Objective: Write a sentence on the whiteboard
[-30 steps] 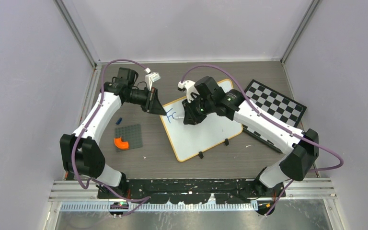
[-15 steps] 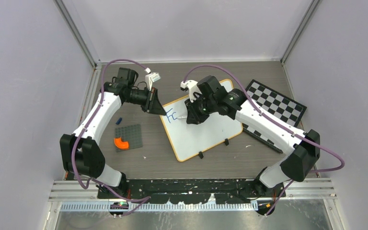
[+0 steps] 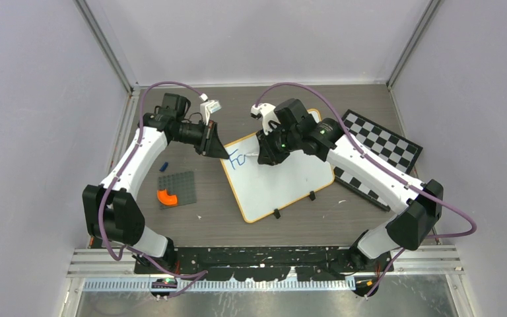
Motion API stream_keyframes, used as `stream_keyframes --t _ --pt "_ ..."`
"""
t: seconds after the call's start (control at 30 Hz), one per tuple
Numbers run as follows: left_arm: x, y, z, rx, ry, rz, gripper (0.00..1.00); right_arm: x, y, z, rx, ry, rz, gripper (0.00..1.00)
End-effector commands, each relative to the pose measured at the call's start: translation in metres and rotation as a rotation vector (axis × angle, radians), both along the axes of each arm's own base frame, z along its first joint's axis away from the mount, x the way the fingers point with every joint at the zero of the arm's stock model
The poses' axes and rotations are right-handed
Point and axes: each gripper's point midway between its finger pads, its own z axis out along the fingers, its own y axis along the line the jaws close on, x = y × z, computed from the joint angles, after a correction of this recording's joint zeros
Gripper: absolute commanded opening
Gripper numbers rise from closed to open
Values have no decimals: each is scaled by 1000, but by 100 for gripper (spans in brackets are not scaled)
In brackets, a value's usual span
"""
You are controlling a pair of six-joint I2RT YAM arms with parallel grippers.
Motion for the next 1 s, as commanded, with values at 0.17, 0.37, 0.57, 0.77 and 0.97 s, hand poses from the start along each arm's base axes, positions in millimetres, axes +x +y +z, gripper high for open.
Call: stream_keyframes --t 0.17,0.37,0.57,0.77,0.97 --pt "-8 -4 9 -21 -2 -16 0 17 3 23 45 -77 -33 0" --pt "-8 -4 8 -19 -1 -15 0 9 -1 8 21 -43 -19 0" --pt "-8 -3 6 -13 -3 -17 0 1 -4 -3 6 -16 -3 0" --pt "-10 -3 6 -11 -4 -18 0 -3 -9 -7 -11 -8 3 0" --pt "-10 -2 5 -6 -7 -20 0 -5 -14 -2 -24 -23 7 0"
